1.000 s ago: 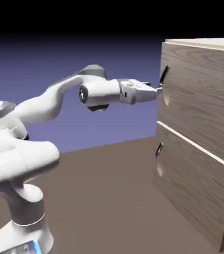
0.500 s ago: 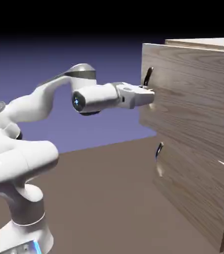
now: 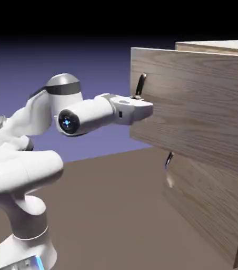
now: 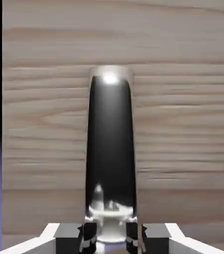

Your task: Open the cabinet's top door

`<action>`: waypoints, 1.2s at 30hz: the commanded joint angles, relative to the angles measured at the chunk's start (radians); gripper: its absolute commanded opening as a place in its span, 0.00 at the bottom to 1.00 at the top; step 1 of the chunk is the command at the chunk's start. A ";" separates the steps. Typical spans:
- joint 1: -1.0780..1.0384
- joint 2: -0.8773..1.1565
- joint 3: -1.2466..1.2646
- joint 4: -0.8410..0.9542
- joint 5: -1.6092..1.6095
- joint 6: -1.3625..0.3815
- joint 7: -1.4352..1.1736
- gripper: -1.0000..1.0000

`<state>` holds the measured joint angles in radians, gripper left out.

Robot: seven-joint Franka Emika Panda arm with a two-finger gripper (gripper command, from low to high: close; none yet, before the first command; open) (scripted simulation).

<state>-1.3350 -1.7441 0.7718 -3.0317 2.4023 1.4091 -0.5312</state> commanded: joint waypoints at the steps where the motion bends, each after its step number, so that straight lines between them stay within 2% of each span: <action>1: -0.020 0.016 -0.026 -0.008 -0.023 -0.043 -0.017 0.00; 11: -0.280 0.239 -0.243 0.000 -0.282 -0.477 -0.218 0.00; 21: -0.584 0.592 -0.291 0.171 -0.660 -0.849 -0.572 0.00; 27: -0.694 0.809 -0.252 0.324 -0.912 -0.928 -0.813 0.00; 36: -0.751 1.135 -0.185 0.566 -1.216 -0.908 -1.047 0.00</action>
<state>-2.0855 -0.6090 0.5860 -2.4658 1.1855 0.5003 -1.5792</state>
